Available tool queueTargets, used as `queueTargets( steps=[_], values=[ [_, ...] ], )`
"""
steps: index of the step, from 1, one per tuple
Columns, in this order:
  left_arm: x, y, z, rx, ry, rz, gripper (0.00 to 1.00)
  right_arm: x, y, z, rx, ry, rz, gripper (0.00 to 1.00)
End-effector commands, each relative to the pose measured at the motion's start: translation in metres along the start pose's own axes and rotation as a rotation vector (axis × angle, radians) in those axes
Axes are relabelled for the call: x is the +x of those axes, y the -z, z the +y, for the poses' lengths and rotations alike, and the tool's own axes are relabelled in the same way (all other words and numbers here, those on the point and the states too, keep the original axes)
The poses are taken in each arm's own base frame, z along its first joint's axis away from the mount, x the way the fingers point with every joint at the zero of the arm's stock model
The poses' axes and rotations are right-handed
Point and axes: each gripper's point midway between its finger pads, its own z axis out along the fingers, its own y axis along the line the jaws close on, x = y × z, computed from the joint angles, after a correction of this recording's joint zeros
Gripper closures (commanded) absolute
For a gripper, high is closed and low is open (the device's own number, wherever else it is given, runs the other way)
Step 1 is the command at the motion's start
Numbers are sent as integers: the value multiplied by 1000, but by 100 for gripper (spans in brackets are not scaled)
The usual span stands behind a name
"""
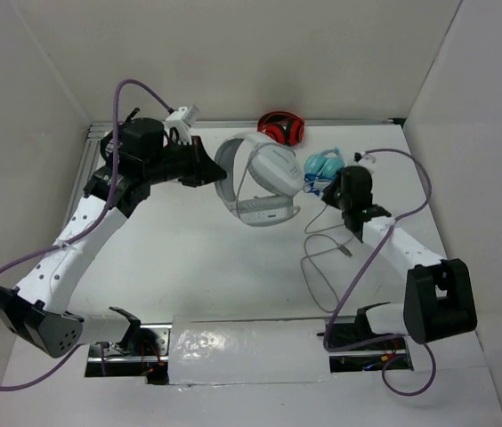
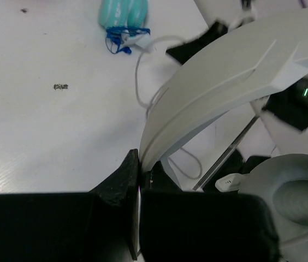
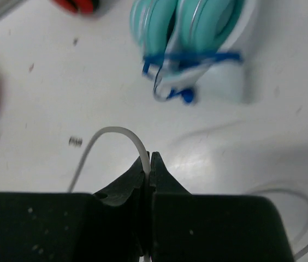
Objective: Wrap the headphones
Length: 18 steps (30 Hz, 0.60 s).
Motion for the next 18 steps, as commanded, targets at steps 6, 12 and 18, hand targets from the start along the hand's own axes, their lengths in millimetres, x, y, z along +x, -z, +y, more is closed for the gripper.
queueTargets(
  steps=[6, 12, 18],
  values=[
    [-70, 7, 27, -75, 296, -170, 100, 65, 42, 30, -92, -168, -66, 100],
    [-99, -13, 100, -384, 419, -268, 100, 101, 90, 44, -108, -57, -42, 100],
    [-124, -23, 148, -559, 517, -302, 100, 121, 124, 76, -198, 59, -1, 100]
  ],
)
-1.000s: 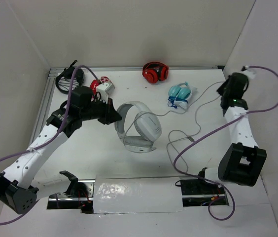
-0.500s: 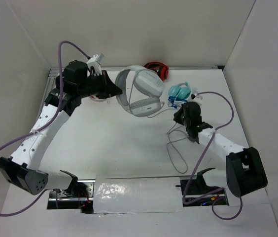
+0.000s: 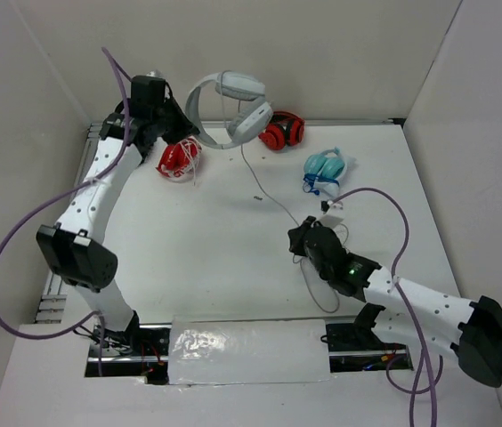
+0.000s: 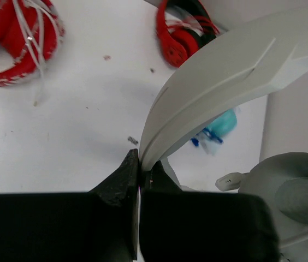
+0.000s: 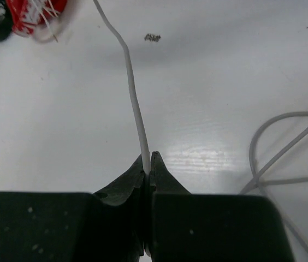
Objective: Wrap the headphones
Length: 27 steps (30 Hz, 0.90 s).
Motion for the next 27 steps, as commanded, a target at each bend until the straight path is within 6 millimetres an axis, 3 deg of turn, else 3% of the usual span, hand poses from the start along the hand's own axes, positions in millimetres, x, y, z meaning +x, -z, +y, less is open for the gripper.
queueTargets(
  steps=[1, 3, 4, 6, 8, 11, 14, 15, 18, 23, 25, 27],
  values=[
    [-42, -2, 5, -96, 110, -140, 100, 8, 14, 11, 37, 101, 5, 100],
    [-47, -18, 22, -166, 116, -158, 100, -2, 27, 19, 83, 192, -31, 100],
    [-51, -17, 26, -190, 129, -168, 100, 8, 38, 33, 51, 256, -14, 100],
    [-55, -27, 42, -225, 160, -155, 100, 4, 53, 45, 60, 320, -27, 100],
    [-58, -32, 50, -232, 182, -152, 100, 32, 72, 73, -70, 406, 66, 100],
    [-60, -42, 67, -287, 191, -167, 100, 45, 97, 109, -275, 434, 100, 100],
    [-66, -46, 90, -383, 177, -204, 100, 32, 121, 124, -425, 380, 107, 100],
    [-68, -47, 101, -417, 181, -211, 100, 19, 136, 128, -502, 355, 93, 100],
    [-72, -46, 117, -465, 172, -229, 100, 6, 161, 132, -636, 290, 92, 100],
    [-69, -44, 134, -517, 193, -218, 100, 16, 178, 142, -764, 339, 138, 100],
    [-65, -44, 129, -488, 160, -193, 100, 29, 166, 145, -712, 425, 163, 100],
    [-56, -46, 124, -474, 128, -174, 100, 30, 156, 145, -655, 475, 152, 100]
  ],
)
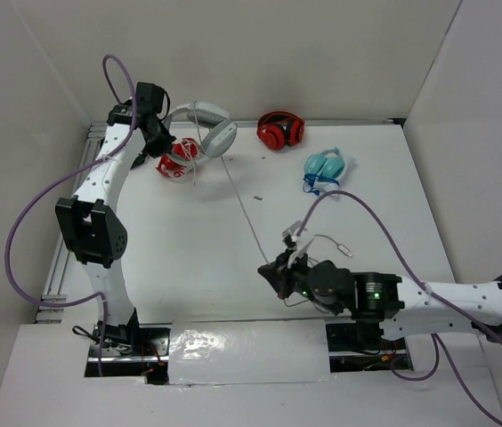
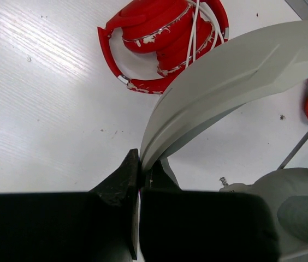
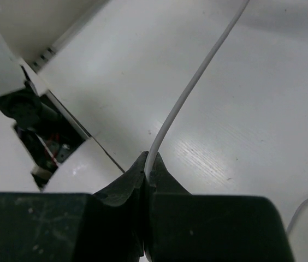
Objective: Wrap the headphones
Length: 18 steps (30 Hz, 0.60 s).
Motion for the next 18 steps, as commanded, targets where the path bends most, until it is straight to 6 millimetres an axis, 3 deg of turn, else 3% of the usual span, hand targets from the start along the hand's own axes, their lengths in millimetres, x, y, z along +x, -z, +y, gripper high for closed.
queueTargets(
  steps=[1, 3, 5, 7, 9, 11, 13, 14, 17, 18],
  values=[
    [-43, 15, -17, 80, 92, -169, 100, -13, -7, 24, -56, 79, 25, 100],
    [-29, 17, -21, 93, 79, -139, 100, -14, -19, 27, -72, 140, 59, 100],
    [-19, 21, -22, 104, 60, -130, 100, -22, -26, 44, -150, 180, 77, 100],
    [-10, 28, -33, 134, 20, -142, 100, -48, -29, 49, -175, 230, 54, 100],
    [9, 28, -43, 164, -64, -136, 100, -57, -38, 52, -197, 291, 71, 100],
    [17, 27, -47, 171, -137, -152, 100, -76, -47, 47, -206, 383, 89, 100],
    [37, 25, -57, 195, -237, -149, 100, -114, -58, 30, -103, 444, 43, 100],
    [42, 23, -63, 221, -284, -154, 100, -123, -60, 29, -113, 471, 43, 100],
    [76, 23, -75, 275, -458, -169, 100, -166, -67, 4, -79, 530, 54, 100],
    [73, 28, -75, 282, -471, -180, 100, -170, -69, 5, -80, 530, 52, 100]
  ],
)
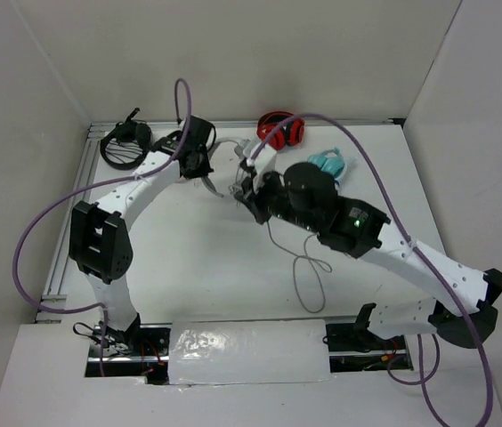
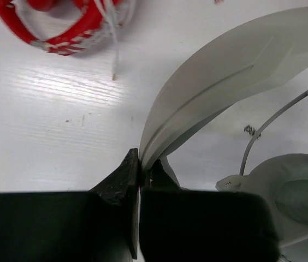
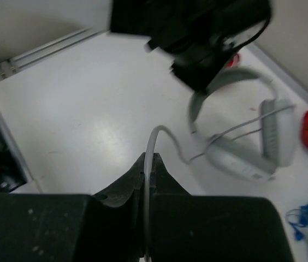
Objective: Wrap the headphones
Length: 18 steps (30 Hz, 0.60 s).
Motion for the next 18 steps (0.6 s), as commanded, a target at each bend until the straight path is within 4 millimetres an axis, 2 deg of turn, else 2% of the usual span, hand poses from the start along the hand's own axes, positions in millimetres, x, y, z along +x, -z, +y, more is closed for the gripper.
queueTargets(
  steps=[1, 2, 3, 4, 5, 6, 7, 8, 10, 11, 13, 14, 17, 18],
  values=[
    [-27, 30, -34, 161, -108, -175, 100, -22, 4, -41, 15, 124, 29, 100],
    [-19, 34, -43, 208, -126, -164, 100, -25, 2, -48, 11, 120, 30, 100],
    [-20, 46, -46, 244, -136, -186, 100, -32, 3, -62, 46, 113, 23, 100],
    [-13, 45, -46, 266, -150, -193, 100, -28, 0, -89, 113, 100, 50, 100],
    [-7, 51, -51, 310, -170, -192, 100, -28, 0, -106, 159, 95, 56, 100],
    [-10, 68, -51, 343, -193, -231, 100, -30, -1, -121, 193, 91, 58, 100],
    [5, 64, -46, 341, -215, -210, 100, -32, 2, -137, 226, 84, 55, 100],
    [8, 72, -52, 380, -234, -228, 100, -36, 11, -167, 299, 56, 44, 100],
    [23, 83, -46, 411, -271, -230, 100, -39, 15, -193, 346, 37, 28, 100],
    [33, 93, -50, 453, -289, -239, 100, -40, 20, -218, 387, 25, 12, 100],
    [47, 106, -62, 514, -343, -255, 100, -42, 22, -239, 416, 19, 7, 100],
    [54, 112, -65, 541, -379, -267, 100, -39, 21, -259, 448, 4, 19, 100],
    [70, 135, -81, 630, -496, -297, 100, -32, 11, -275, 425, -8, 35, 100],
    [76, 140, -85, 665, -516, -297, 100, -19, 3, -284, 420, -26, 57, 100]
  ],
)
